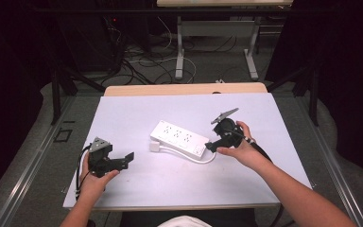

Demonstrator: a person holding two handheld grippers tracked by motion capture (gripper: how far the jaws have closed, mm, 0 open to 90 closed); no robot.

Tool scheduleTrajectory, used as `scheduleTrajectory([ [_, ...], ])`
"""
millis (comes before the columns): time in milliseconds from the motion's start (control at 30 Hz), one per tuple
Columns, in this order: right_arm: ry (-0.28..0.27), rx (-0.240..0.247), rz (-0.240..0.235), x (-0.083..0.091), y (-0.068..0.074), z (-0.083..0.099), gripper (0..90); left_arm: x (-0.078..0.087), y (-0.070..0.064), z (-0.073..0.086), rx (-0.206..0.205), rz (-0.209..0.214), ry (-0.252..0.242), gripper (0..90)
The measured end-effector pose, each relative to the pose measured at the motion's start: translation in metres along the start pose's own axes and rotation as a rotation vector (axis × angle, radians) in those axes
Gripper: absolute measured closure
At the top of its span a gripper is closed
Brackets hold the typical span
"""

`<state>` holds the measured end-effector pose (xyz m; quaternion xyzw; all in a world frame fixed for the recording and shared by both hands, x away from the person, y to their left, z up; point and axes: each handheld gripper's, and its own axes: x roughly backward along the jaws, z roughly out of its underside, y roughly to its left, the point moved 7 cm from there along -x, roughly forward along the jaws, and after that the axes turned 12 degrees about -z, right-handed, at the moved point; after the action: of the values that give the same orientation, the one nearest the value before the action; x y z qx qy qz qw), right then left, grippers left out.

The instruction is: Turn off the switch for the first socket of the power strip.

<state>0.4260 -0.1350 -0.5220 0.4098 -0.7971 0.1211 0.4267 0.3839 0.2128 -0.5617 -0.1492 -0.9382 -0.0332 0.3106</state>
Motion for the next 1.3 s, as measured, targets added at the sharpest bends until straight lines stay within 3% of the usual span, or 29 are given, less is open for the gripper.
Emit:
scheduleTrajectory([
  [400,0.046,0.033,-0.01,-0.018,0.01,-0.013,38.5,-0.001,0.0,0.0,0.001,-0.001,0.0,3.2],
  [433,0.03,0.044,-0.01,-0.021,0.01,-0.015,38.8,-0.001,0.0,0.0,0.0,-0.001,0.0,3.2],
  [667,0.065,0.041,-0.032,-0.032,0.015,-0.021,44.0,-0.002,-0.001,0.001,0.003,-0.001,-0.001,3.2],
  [700,0.073,0.063,-0.038,-0.034,0.014,-0.022,44.3,-0.001,-0.001,0.001,0.0,0.004,0.002,3.2],
  [800,0.087,0.058,-0.037,-0.038,0.016,-0.024,44.4,-0.001,0.0,0.001,-0.003,0.004,0.008,3.2],
  [833,0.057,0.066,-0.031,-0.042,0.017,-0.026,44.5,-0.001,0.0,0.001,-0.002,0.004,0.009,3.2],
  [900,0.089,0.064,-0.04,-0.042,0.019,-0.026,44.8,-0.001,0.0,0.001,0.002,0.0,0.002,3.2],
  [933,0.082,0.091,-0.048,-0.044,0.018,-0.028,45.5,-0.001,0.0,0.001,0.001,0.0,0.003,3.2],
  [1033,0.076,0.083,-0.042,-0.048,0.02,-0.03,45.4,-0.001,0.0,0.001,-0.001,0.004,0.007,3.2],
  [1067,0.093,0.107,-0.044,-0.048,0.019,-0.03,45.4,-0.002,0.0,0.001,-0.002,0.004,0.005,3.2],
  [1100,0.098,0.094,-0.04,-0.049,0.02,-0.03,45.3,-0.002,-0.001,0.001,-0.001,0.003,0.002,3.1],
  [1200,0.1,0.118,-0.049,-0.054,0.021,-0.032,44.5,-0.002,-0.001,0.001,-0.003,0.003,0.003,3.1],
  [1233,0.096,0.094,-0.046,-0.055,0.022,-0.032,44.3,-0.002,-0.001,0.001,-0.002,0.004,0.004,3.2],
  [1300,0.102,0.096,-0.051,-0.057,0.022,-0.033,44.3,-0.002,0.0,0.001,-0.002,0.004,0.009,3.2],
])
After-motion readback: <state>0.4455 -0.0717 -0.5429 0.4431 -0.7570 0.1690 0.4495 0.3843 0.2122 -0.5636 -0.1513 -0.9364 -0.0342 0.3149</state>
